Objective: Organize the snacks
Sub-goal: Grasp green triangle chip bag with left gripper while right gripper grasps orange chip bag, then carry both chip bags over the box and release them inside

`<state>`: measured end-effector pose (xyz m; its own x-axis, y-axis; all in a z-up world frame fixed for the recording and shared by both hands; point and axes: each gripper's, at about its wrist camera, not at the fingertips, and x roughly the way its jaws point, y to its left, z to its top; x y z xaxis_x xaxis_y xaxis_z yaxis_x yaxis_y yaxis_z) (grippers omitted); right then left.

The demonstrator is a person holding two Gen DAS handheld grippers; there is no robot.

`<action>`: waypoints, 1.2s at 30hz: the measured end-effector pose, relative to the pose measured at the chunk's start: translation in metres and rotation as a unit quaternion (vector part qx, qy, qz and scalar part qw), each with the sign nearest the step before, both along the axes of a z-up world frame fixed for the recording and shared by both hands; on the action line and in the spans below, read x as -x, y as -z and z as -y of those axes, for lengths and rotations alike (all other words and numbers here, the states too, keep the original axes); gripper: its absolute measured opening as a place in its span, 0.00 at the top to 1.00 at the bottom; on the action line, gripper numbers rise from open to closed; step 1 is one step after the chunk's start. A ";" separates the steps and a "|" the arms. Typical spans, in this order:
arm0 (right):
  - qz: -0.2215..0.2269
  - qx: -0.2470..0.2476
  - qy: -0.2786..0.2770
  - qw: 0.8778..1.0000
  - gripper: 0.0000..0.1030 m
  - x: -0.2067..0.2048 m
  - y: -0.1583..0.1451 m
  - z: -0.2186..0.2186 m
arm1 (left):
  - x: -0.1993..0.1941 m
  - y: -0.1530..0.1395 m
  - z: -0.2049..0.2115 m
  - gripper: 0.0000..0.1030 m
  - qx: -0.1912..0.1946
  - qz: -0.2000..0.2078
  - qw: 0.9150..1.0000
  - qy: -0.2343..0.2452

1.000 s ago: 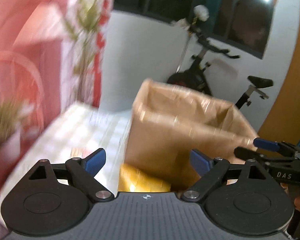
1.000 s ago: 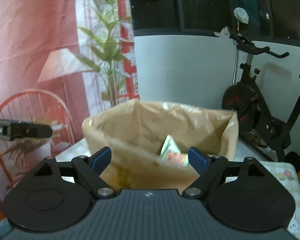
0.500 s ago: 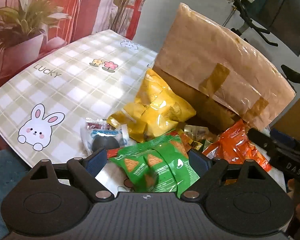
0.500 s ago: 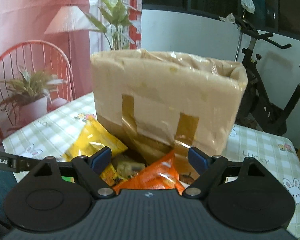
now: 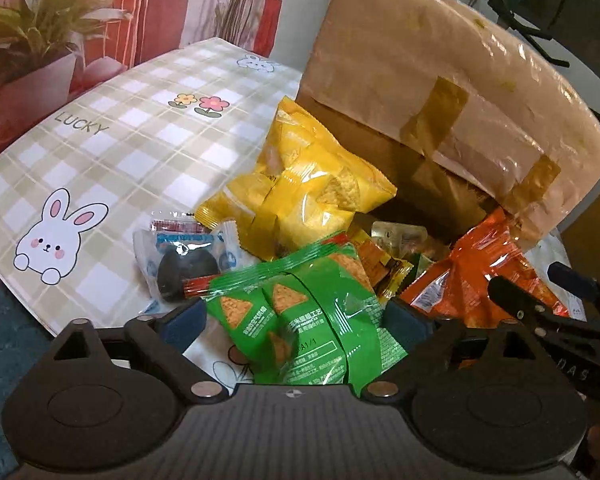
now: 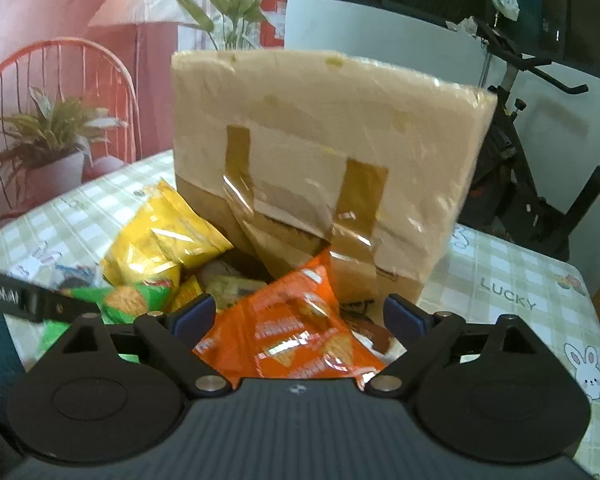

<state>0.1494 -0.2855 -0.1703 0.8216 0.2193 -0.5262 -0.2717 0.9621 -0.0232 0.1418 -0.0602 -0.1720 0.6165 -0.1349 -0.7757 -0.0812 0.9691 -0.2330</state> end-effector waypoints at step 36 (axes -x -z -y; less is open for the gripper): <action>-0.023 -0.056 -0.025 0.998 0.37 0.017 -0.006 -0.003 | 0.015 -0.016 -0.007 0.18 0.044 0.000 0.997 0.057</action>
<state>0.1319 -0.2829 -0.1646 0.7832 0.3195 -0.5334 -0.3177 0.9431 0.0985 0.1269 -0.0532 -0.1562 0.5936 -0.2724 -0.7573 0.0295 0.9477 -0.3177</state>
